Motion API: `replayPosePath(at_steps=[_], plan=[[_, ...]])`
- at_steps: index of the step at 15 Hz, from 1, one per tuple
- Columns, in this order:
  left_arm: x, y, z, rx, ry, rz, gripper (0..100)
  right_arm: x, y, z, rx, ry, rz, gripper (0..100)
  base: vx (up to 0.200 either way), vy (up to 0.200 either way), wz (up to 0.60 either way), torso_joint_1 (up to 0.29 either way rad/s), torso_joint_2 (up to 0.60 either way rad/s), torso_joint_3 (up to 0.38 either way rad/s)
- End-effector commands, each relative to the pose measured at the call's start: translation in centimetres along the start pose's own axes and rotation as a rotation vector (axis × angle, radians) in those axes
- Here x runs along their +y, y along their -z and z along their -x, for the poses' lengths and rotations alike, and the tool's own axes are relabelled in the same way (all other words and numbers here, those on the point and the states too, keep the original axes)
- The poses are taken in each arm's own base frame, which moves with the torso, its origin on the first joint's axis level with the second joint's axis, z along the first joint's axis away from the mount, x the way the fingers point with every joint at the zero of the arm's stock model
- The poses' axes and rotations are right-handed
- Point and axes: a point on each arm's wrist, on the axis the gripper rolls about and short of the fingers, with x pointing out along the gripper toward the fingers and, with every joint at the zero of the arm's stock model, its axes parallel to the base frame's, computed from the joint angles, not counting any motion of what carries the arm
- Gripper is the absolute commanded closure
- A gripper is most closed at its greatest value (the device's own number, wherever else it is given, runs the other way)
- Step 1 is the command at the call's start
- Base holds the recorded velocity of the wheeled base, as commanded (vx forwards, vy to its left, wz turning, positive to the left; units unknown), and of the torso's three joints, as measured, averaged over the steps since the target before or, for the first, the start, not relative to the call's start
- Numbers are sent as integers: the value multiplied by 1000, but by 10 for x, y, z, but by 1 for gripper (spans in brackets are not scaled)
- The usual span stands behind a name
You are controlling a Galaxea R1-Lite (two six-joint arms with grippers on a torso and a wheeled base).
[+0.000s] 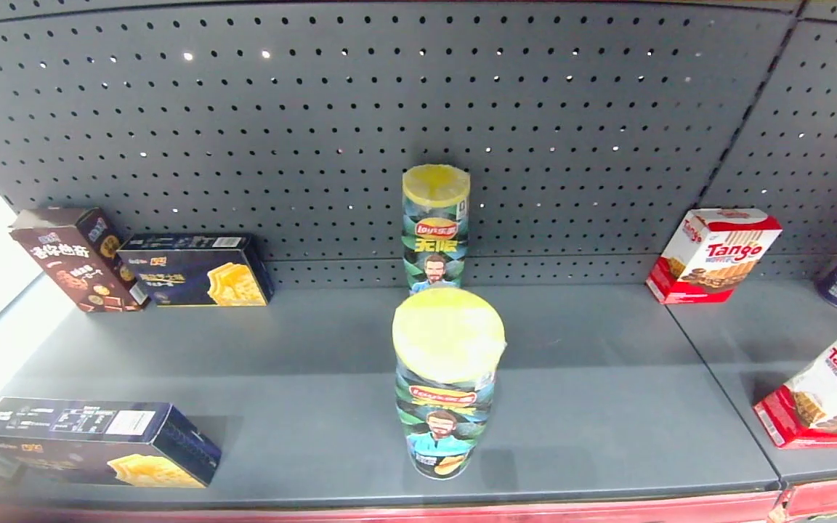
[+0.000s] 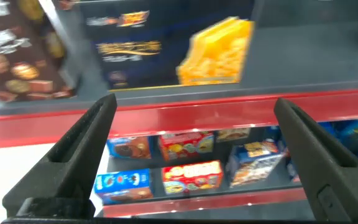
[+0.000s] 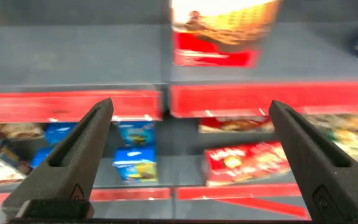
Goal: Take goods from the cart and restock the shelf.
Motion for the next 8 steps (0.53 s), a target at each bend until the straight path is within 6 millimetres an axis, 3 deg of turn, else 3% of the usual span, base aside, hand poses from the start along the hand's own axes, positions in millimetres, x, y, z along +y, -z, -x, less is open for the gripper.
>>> replayPosePath(at_steps=[1, 6, 8], plan=[[0, 0, 0, 0, 0, -1, 0, 0, 0, 0, 0, -1, 0, 0, 0, 0, 0, 0, 0, 0], [0, 0, 0, 0, 3, -1, 0, 0, 0, 0, 0, -1, 0, 0, 0, 0, 0, 0, 0, 0], [0, 0, 0, 0, 1, -1, 0, 0, 0, 0, 0, 1, 0, 0, 0, 0, 600, 5, 2, 7]])
